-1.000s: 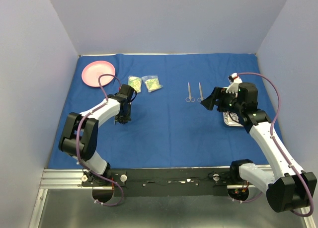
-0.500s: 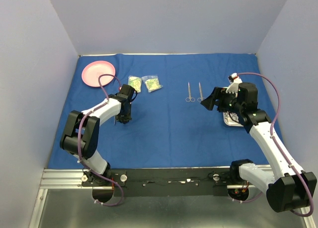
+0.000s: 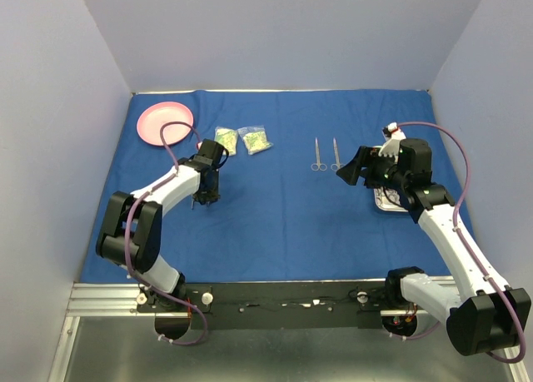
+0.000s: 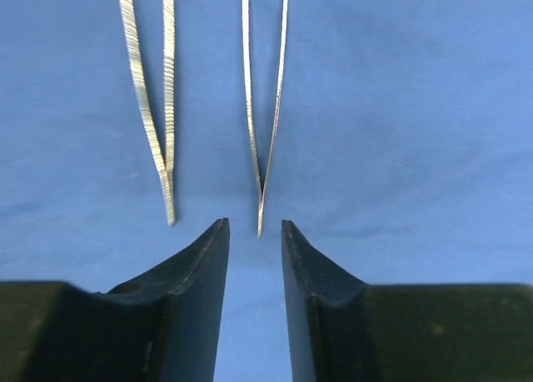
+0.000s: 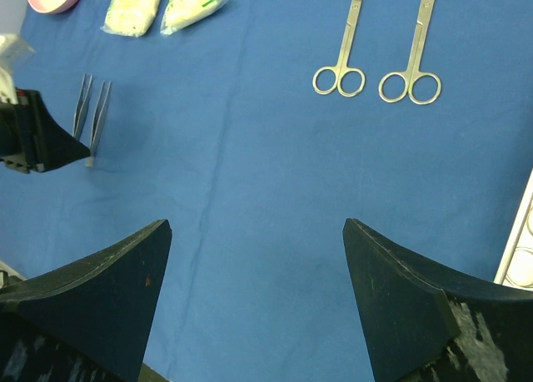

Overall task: Open and lay out the surgical kit
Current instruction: Place the medical item in the surgical kit, then pick up the medical item from the container.

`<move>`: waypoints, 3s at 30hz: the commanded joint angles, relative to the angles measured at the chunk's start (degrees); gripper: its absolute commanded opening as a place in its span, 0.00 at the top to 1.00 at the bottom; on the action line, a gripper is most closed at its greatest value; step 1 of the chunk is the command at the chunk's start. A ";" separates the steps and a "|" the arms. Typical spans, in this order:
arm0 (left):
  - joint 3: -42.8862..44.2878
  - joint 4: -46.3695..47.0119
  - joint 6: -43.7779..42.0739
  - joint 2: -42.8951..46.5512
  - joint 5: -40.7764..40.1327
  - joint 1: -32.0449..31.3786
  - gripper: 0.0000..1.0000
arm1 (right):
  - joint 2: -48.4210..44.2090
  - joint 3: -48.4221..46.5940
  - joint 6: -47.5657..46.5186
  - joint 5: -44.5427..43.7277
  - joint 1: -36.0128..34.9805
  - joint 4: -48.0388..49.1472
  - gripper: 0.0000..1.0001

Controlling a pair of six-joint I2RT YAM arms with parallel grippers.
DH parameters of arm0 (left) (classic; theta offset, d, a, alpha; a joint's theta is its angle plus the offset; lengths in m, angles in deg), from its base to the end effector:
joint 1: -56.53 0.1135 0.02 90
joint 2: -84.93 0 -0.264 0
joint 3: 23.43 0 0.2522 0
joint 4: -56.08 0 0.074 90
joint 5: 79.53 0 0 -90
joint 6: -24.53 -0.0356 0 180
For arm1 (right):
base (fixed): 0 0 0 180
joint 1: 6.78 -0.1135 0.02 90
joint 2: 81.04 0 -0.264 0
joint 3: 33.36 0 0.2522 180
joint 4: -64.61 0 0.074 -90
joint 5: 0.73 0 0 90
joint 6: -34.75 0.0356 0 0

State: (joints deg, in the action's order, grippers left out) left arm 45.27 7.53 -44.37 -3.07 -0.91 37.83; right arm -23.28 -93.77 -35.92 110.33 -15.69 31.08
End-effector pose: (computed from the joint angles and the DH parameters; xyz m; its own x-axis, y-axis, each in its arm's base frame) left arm 0.2768 -0.0863 0.1931 -0.9063 -0.0658 -0.4175 -0.0883 0.9955 0.0348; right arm 0.2184 0.0472 0.2934 -0.6272 0.2143 -0.7488 -0.2561 0.8512 0.4581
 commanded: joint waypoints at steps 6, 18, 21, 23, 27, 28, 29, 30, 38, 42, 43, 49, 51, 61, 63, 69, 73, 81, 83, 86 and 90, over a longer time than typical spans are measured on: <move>2.19 0.41 1.49 20.14 -6.37 1.30 0.30 | 0.07 -3.62 -1.40 -10.06 -0.23 -5.63 0.08; -15.11 17.10 -4.13 44.75 -11.39 2.00 0.01 | 6.40 -11.34 -0.44 -33.35 0.73 -14.86 0.00; -18.02 19.48 -6.33 46.96 -11.30 2.00 0.01 | 9.82 -12.75 -0.52 -35.03 3.97 -16.00 0.00; -19.51 20.37 -7.39 47.40 -10.95 2.00 0.01 | 12.45 -13.20 -0.61 -34.77 6.00 -16.35 0.00; -21.18 23.09 -7.39 46.79 -9.55 2.00 0.01 | 18.52 -15.83 -0.44 -33.54 11.97 -18.19 0.02; -21.88 23.62 -7.30 46.61 -9.11 2.00 0.01 | 19.84 -16.62 -0.44 -33.19 14.25 -18.46 0.03; -21.89 24.06 -7.48 46.52 -8.75 2.00 0.01 | 20.98 -16.89 -0.70 -32.14 15.40 -18.38 0.05; -21.89 24.32 -8.00 46.61 -8.92 1.91 0.01 | 23.52 -17.24 -0.70 -31.61 16.45 -18.46 0.06; -22.59 25.03 -9.24 48.72 -11.56 -0.55 0.01 | 35.92 -21.19 -4.65 -28.01 22.53 -17.67 0.25; -22.86 25.20 -9.33 48.98 -11.48 -0.90 0.01 | 40.58 -23.57 -7.55 -25.29 23.93 -16.10 0.40; -22.86 25.29 -9.33 48.98 -10.95 -0.90 0.01 | 41.38 -24.53 -8.34 -25.10 24.02 -15.57 0.44; -22.95 25.64 -9.50 48.81 -10.07 -0.99 0.01 | 46.65 -27.52 -12.30 -24.40 24.81 -15.21 0.59; -23.03 25.64 -9.59 48.55 -9.72 -0.99 0.01 | 47.88 -28.14 -13.18 -23.18 25.08 -15.12 0.64; -22.95 25.82 -9.85 47.93 -9.01 -0.99 0.01 | 51.84 -30.16 -15.46 -21.41 25.69 -15.91 0.72; -23.12 25.82 -9.85 47.75 -8.93 -0.99 0.01 | 52.54 -30.25 -15.90 -19.04 25.78 -15.91 0.72; -23.12 25.82 -9.94 47.40 -8.66 -0.99 0.01 | 54.39 -31.39 -16.34 -18.16 25.78 -16.26 0.73; -23.03 25.91 -9.94 47.31 -8.49 -0.99 0.01 | 55.53 -33.06 -16.87 -17.90 25.96 -17.75 0.73; -22.95 25.82 -10.12 47.14 -8.40 -0.99 0.01 | 56.59 -34.73 -18.19 -16.58 25.96 -20.31 0.89; -22.95 25.91 -10.20 47.14 -8.14 -0.99 0.01 | 56.33 -34.12 -18.36 -16.58 25.96 -20.40 0.96; -23.03 25.91 -10.20 47.22 -8.13 -0.99 0.01 | 55.80 -33.50 -18.72 -17.45 25.96 -20.66 0.99; -22.95 26.00 -10.20 47.14 -8.14 -0.99 0.01 | 50.72 -32.45 -18.72 -18.59 25.87 -19.61 0.99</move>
State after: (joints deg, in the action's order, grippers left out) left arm 22.72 31.97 -53.76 44.03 -9.82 37.00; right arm 31.73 -127.08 -53.86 92.21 9.84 12.83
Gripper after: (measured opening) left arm 0.990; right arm 0.014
